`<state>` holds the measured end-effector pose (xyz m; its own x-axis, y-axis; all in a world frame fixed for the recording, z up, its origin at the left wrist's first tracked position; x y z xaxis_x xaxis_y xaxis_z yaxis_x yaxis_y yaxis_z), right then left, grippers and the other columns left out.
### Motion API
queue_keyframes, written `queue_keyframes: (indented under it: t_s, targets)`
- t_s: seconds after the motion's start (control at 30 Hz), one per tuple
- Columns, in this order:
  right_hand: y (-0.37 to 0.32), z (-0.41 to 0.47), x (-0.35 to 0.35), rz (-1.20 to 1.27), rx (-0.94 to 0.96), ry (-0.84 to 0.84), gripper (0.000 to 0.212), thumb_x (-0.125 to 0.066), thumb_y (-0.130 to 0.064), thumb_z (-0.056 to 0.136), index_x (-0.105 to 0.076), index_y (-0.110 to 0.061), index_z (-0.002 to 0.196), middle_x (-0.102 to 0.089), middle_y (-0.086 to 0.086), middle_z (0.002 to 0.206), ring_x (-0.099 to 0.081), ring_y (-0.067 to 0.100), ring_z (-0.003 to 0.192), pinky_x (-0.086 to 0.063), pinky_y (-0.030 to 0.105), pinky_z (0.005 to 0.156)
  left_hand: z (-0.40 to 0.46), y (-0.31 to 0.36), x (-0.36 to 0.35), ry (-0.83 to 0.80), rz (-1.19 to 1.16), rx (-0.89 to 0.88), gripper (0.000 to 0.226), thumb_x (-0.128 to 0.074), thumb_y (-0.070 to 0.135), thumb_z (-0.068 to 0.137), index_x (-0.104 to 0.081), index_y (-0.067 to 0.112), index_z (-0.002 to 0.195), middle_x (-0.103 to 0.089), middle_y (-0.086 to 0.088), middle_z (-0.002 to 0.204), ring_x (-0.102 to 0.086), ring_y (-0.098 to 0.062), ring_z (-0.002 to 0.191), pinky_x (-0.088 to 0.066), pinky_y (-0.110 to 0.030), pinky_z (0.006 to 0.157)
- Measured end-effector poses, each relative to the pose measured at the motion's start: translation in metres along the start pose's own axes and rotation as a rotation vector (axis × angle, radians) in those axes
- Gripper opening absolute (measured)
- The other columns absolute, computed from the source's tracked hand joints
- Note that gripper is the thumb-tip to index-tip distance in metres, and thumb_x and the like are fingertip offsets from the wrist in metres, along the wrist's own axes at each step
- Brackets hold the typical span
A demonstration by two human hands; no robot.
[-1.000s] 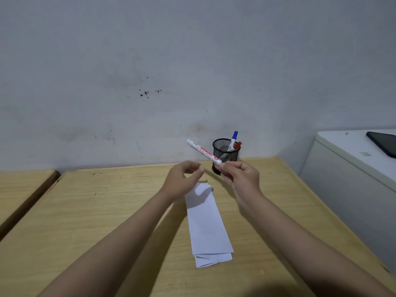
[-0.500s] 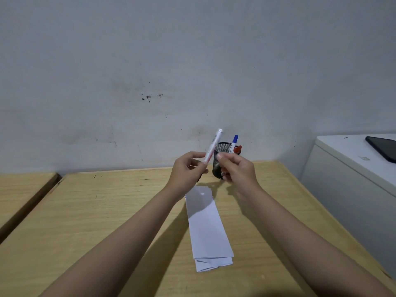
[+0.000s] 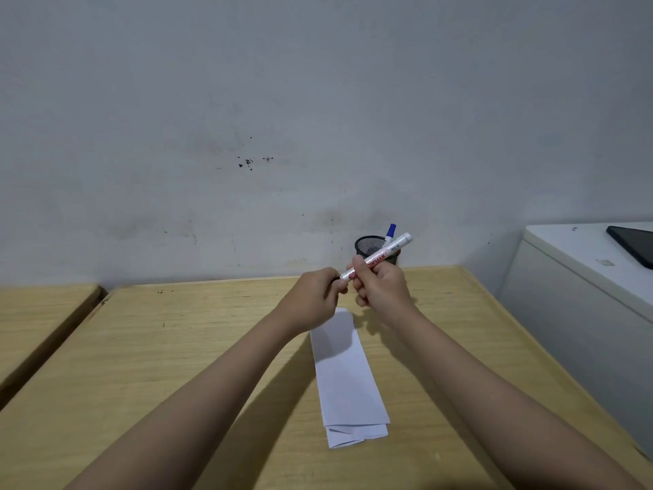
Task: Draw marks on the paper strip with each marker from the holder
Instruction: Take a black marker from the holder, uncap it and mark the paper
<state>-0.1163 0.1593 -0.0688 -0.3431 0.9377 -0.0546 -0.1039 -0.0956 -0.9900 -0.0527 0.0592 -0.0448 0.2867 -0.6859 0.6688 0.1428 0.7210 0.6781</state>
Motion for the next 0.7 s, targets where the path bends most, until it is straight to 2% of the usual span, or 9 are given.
queue_keyframes:
  t_s: [0.13, 0.2, 0.3, 0.47, 0.57, 0.6, 0.63, 0.7]
  targets:
    - [-0.003, -0.003, 0.002, 0.022, 0.051, 0.059, 0.031, -0.056, -0.025, 0.094, -0.058, -0.011, 0.066, -0.049, 0.0, 0.055, -0.042, 0.013, 0.043, -0.036, 0.03, 0.048, 0.0, 0.001, 0.002, -0.025, 0.03, 0.0, 0.032, -0.04, 0.021, 0.096, -0.043, 0.024, 0.064, -0.051, 0.0, 0.062, -0.046, -0.02, 0.056, -0.048, -0.042, 0.061]
    - [-0.004, -0.008, -0.001, 0.048, 0.088, 0.09, 0.032, -0.055, -0.022, 0.095, -0.056, -0.011, 0.065, -0.048, 0.001, 0.054, -0.04, 0.017, 0.047, -0.035, 0.032, 0.048, 0.0, 0.001, 0.003, -0.051, 0.018, 0.01, 0.031, -0.04, 0.02, 0.096, -0.045, 0.021, 0.065, -0.051, 0.0, 0.061, -0.047, -0.017, 0.052, -0.045, -0.036, 0.057]
    - [-0.009, -0.01, -0.003, 0.078, 0.141, 0.126, 0.032, -0.054, -0.022, 0.096, -0.054, -0.01, 0.065, -0.044, -0.004, 0.047, -0.038, 0.013, 0.043, -0.033, 0.033, 0.048, 0.001, -0.002, 0.005, -0.105, -0.079, 0.037, 0.029, -0.039, 0.018, 0.096, -0.048, 0.014, 0.069, -0.05, 0.001, 0.059, -0.048, -0.017, 0.05, -0.043, -0.029, 0.054]
    - [-0.019, -0.012, -0.016, 0.069, 0.209, 0.113, 0.03, -0.051, -0.025, 0.096, -0.054, -0.006, 0.073, -0.042, -0.001, 0.048, -0.037, 0.008, 0.038, -0.034, 0.028, 0.045, -0.004, -0.002, 0.002, -0.284, -0.418, 0.113, 0.034, -0.033, 0.02, 0.1, -0.044, 0.014, 0.068, -0.037, 0.01, 0.048, -0.033, -0.009, 0.044, -0.034, -0.019, 0.048]
    - [-0.023, 0.003, 0.022, 0.337, 0.116, 0.293, 0.029, -0.048, -0.025, 0.098, -0.053, -0.012, 0.073, -0.043, -0.007, 0.043, -0.037, 0.007, 0.036, -0.03, 0.021, 0.037, -0.02, -0.016, 0.001, -0.452, -0.857, 0.234, 0.033, -0.03, 0.032, 0.098, -0.038, 0.017, 0.069, -0.032, 0.013, 0.047, -0.027, -0.006, 0.04, -0.029, -0.018, 0.045]
    - [-0.027, 0.011, 0.04, 0.431, 0.108, 0.337, 0.029, -0.047, -0.025, 0.099, -0.053, -0.013, 0.073, -0.043, -0.009, 0.042, -0.037, 0.009, 0.039, -0.03, 0.02, 0.036, -0.029, -0.027, 0.004, -0.459, -0.939, 0.29, 0.033, -0.031, 0.035, 0.096, -0.038, 0.017, 0.07, -0.032, 0.012, 0.047, -0.027, -0.005, 0.039, -0.03, -0.018, 0.045]
    - [-0.033, 0.018, 0.054, 0.443, 0.127, 0.347, 0.029, -0.046, -0.025, 0.099, -0.054, -0.012, 0.074, -0.043, -0.009, 0.043, -0.038, 0.011, 0.043, -0.031, 0.02, 0.037, -0.033, -0.045, 0.01, -0.396, -0.9, 0.332, 0.034, -0.031, 0.035, 0.097, -0.04, 0.017, 0.07, -0.034, 0.011, 0.047, -0.029, -0.007, 0.04, -0.032, -0.019, 0.046]
    - [-0.04, 0.021, 0.061, 0.306, 0.175, 0.304, 0.029, -0.046, -0.025, 0.099, -0.056, -0.012, 0.075, -0.043, -0.006, 0.048, -0.039, 0.011, 0.045, -0.034, 0.02, 0.04, -0.034, -0.071, 0.026, -0.172, -0.544, 0.312, 0.034, -0.035, 0.028, 0.099, -0.052, 0.014, 0.074, -0.044, 0.007, 0.052, -0.037, -0.011, 0.045, -0.036, -0.022, 0.052]
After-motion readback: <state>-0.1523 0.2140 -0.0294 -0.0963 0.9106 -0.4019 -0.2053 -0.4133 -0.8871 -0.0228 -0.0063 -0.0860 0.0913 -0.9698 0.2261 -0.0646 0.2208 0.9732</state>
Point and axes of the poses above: each hand's wrist, its own z-axis towards the middle knuckle, its own x-axis out of the back of the hand, y = z × x, the point moved 9 cm from there along z, towards the middle knuckle
